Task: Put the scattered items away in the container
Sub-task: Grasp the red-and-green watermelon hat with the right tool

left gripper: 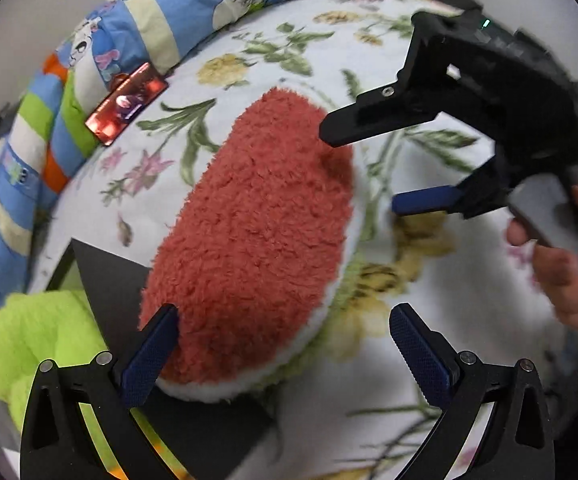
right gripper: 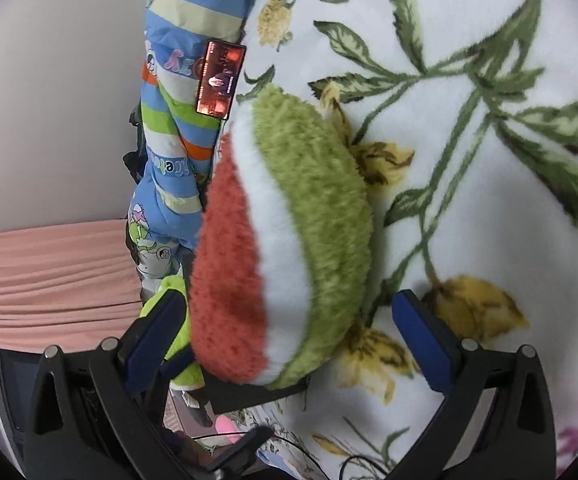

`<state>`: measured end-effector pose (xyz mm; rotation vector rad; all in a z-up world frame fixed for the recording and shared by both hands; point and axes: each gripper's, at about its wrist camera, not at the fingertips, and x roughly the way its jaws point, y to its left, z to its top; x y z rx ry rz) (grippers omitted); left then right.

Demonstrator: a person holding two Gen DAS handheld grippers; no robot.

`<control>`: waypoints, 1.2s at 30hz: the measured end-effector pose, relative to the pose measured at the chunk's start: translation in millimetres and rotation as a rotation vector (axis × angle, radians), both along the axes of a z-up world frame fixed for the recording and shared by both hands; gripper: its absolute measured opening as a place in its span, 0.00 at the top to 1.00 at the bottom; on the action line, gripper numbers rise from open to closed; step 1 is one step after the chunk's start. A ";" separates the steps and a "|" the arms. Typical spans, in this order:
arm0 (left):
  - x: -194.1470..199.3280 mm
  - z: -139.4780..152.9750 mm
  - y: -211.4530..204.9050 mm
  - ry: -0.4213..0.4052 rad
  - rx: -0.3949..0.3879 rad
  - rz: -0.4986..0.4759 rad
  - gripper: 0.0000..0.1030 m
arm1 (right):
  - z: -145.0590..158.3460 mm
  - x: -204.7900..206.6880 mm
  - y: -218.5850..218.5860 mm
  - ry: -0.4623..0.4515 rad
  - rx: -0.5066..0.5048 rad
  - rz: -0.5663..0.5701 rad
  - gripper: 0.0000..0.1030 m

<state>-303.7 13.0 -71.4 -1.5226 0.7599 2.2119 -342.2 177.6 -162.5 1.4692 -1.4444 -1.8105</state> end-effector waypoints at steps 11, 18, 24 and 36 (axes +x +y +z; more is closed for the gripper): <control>-15.8 -34.0 7.3 0.091 -0.240 0.007 0.00 | -7.6 -18.4 -14.2 0.018 -0.037 -0.003 0.00; -28.4 -63.8 10.0 0.069 -0.292 0.043 0.00 | -6.6 -36.2 -35.3 0.053 0.024 0.025 0.00; -37.7 -63.3 2.3 0.078 -0.189 0.148 0.00 | -30.1 -47.5 -45.0 0.028 -0.061 0.011 0.06; -12.7 10.2 9.3 0.194 0.025 0.130 0.02 | 26.2 -20.7 -36.7 0.193 0.003 -0.093 0.22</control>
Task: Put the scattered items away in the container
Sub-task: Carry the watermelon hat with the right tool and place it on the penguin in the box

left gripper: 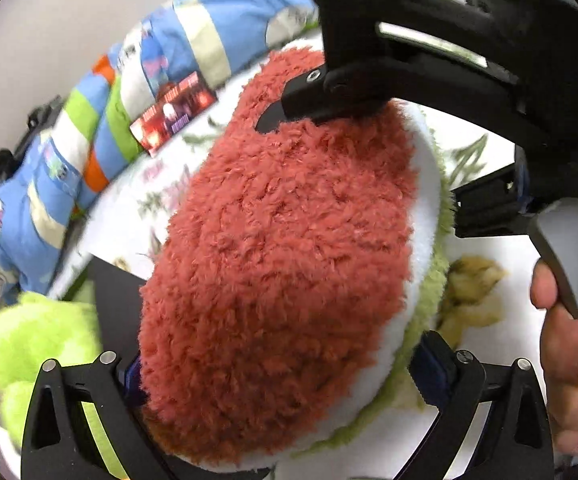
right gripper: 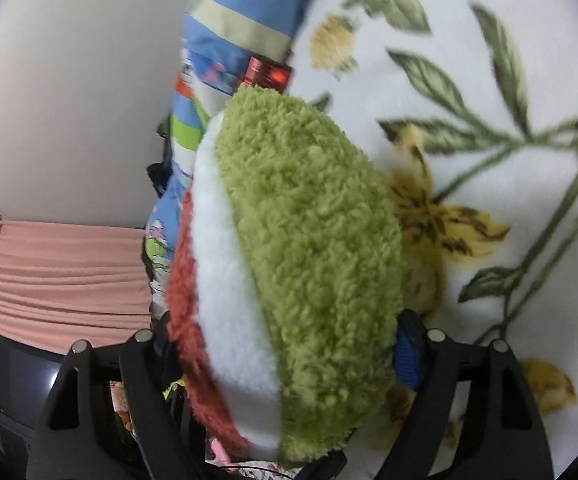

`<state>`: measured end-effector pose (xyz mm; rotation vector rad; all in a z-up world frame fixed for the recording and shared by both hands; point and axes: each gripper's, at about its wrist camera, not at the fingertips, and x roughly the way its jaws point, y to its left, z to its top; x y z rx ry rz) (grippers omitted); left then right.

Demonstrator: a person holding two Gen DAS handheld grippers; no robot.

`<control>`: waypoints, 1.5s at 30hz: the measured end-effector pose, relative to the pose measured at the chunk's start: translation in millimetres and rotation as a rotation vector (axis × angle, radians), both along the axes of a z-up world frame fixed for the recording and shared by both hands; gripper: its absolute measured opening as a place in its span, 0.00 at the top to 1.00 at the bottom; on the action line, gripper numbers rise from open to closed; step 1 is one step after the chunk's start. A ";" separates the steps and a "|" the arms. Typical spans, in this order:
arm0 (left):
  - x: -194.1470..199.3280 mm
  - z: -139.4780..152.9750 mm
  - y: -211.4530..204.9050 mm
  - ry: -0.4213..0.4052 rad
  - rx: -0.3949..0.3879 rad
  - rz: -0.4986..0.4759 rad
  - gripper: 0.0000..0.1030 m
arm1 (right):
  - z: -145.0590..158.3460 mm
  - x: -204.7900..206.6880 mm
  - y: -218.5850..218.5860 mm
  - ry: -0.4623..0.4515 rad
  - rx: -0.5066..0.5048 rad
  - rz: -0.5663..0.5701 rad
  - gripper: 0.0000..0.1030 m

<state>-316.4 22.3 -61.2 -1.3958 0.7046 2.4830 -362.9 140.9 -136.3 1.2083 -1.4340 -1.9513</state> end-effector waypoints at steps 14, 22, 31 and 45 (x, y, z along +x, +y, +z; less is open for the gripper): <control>68.8 126.4 -111.0 0.158 0.188 0.200 0.02 | 149.9 12.2 -90.8 0.142 0.086 0.276 0.21; 76.9 115.8 -219.3 0.023 0.425 0.358 0.02 | 193.2 2.2 -211.7 0.144 0.364 0.496 0.19; 71.9 64.8 -292.2 -0.115 0.596 0.449 0.02 | 169.9 -4.6 -317.0 0.106 0.653 0.648 0.15; 55.3 41.0 -290.4 -0.120 0.543 0.469 0.00 | 153.5 -19.6 -337.8 0.152 0.848 0.620 0.15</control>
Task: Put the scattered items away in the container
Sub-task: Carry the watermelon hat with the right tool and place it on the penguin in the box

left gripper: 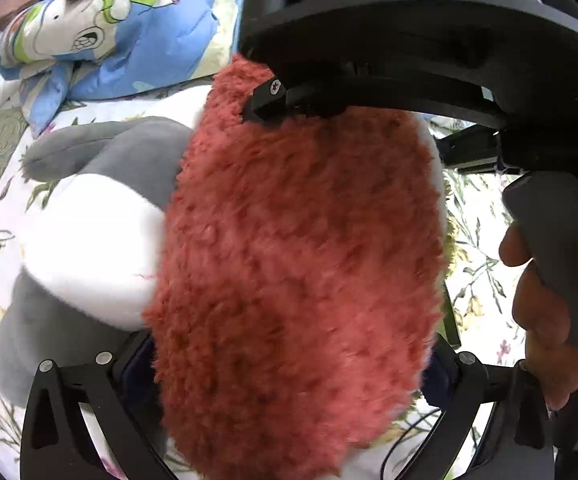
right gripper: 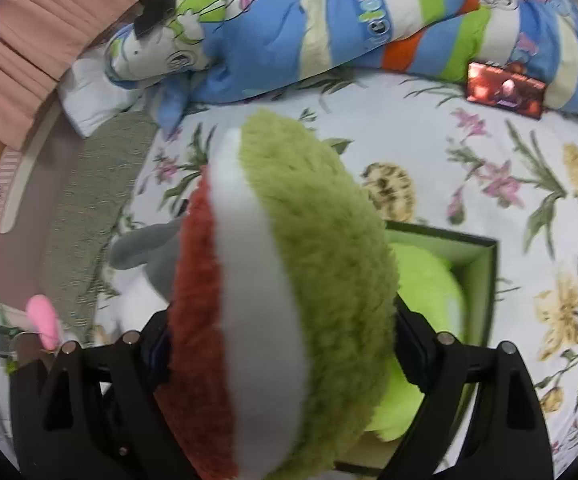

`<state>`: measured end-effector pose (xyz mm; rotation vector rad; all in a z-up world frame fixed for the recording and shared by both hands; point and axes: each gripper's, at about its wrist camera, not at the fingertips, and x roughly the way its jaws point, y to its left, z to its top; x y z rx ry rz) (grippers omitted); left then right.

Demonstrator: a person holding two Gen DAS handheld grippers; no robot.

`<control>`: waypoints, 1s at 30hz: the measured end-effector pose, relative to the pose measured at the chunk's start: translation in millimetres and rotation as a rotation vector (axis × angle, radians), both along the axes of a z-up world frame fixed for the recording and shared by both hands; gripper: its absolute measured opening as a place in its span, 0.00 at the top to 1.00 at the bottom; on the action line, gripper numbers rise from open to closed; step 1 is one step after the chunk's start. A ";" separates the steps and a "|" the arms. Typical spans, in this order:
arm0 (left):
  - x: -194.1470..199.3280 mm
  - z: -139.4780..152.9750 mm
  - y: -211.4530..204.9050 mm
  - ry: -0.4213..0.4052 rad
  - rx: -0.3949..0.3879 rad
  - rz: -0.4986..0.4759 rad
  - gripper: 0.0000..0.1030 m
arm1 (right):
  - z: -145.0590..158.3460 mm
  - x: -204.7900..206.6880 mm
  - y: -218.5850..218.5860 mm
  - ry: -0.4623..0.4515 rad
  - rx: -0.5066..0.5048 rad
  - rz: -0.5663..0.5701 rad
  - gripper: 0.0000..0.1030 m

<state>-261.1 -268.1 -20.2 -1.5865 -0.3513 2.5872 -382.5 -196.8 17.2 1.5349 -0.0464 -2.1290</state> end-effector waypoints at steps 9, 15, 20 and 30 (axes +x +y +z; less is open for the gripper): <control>8.2 9.3 -1.0 -0.008 0.029 -0.041 0.00 | -28.8 -14.7 32.8 -0.104 -0.134 -0.049 0.02; 22.9 25.3 -32.7 0.086 0.240 -0.010 0.00 | -15.4 -6.2 34.4 -0.103 -0.245 -0.065 0.01; 24.3 36.2 -29.0 0.116 0.222 -0.014 0.00 | 14.7 6.9 30.1 -0.002 -0.224 -0.044 0.01; 40.9 56.0 -54.3 0.176 0.273 0.056 0.00 | 46.7 20.9 44.5 0.064 -0.292 -0.066 0.01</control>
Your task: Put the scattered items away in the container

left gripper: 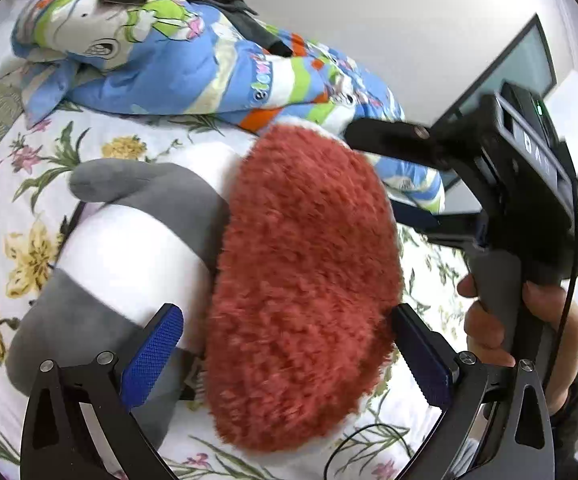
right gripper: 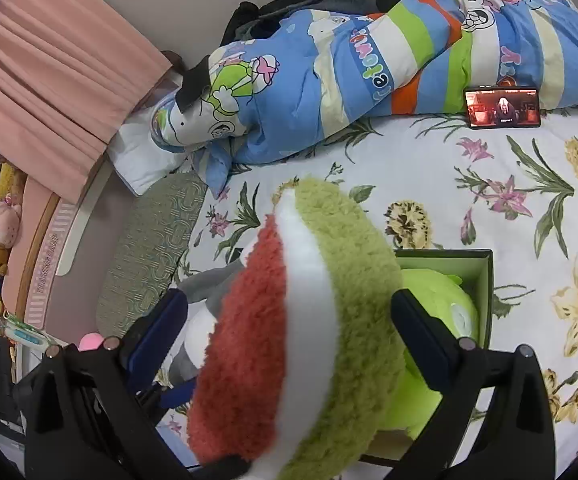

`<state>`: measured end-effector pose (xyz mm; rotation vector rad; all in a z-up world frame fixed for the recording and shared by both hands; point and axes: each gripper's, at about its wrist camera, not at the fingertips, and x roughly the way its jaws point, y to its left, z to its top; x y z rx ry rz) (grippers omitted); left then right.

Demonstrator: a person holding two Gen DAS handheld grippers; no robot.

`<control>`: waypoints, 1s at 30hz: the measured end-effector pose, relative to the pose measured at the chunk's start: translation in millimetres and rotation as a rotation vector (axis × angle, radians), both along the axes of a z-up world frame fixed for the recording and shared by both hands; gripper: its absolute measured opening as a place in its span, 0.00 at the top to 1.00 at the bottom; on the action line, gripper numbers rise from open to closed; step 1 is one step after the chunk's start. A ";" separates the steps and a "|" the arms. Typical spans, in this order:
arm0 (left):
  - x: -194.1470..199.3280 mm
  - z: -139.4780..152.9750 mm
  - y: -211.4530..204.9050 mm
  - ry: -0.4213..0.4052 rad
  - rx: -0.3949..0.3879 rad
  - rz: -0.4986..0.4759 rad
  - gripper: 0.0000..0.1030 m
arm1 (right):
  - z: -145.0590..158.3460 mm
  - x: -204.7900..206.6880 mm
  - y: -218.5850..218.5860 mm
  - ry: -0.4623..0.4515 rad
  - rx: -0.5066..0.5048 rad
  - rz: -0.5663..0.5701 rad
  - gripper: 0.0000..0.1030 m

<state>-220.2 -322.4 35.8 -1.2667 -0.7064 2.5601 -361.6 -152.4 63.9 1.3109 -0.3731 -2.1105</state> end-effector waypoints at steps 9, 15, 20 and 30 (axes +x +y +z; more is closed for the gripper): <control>-0.3 12.2 -0.9 -0.026 -0.123 0.069 0.00 | 13.6 40.7 22.5 0.097 0.069 -0.037 0.02; 13.9 31.6 7.3 -0.034 -0.244 0.111 0.00 | 15.2 78.9 55.7 0.093 0.090 -0.071 0.00; 36.4 50.5 16.3 -0.015 -0.279 0.173 0.00 | 15.2 115.4 73.2 0.081 0.109 -0.075 0.00; 101.0 63.1 49.6 -0.046 -0.364 0.209 0.00 | 39.8 192.4 86.9 0.186 0.171 -0.069 0.00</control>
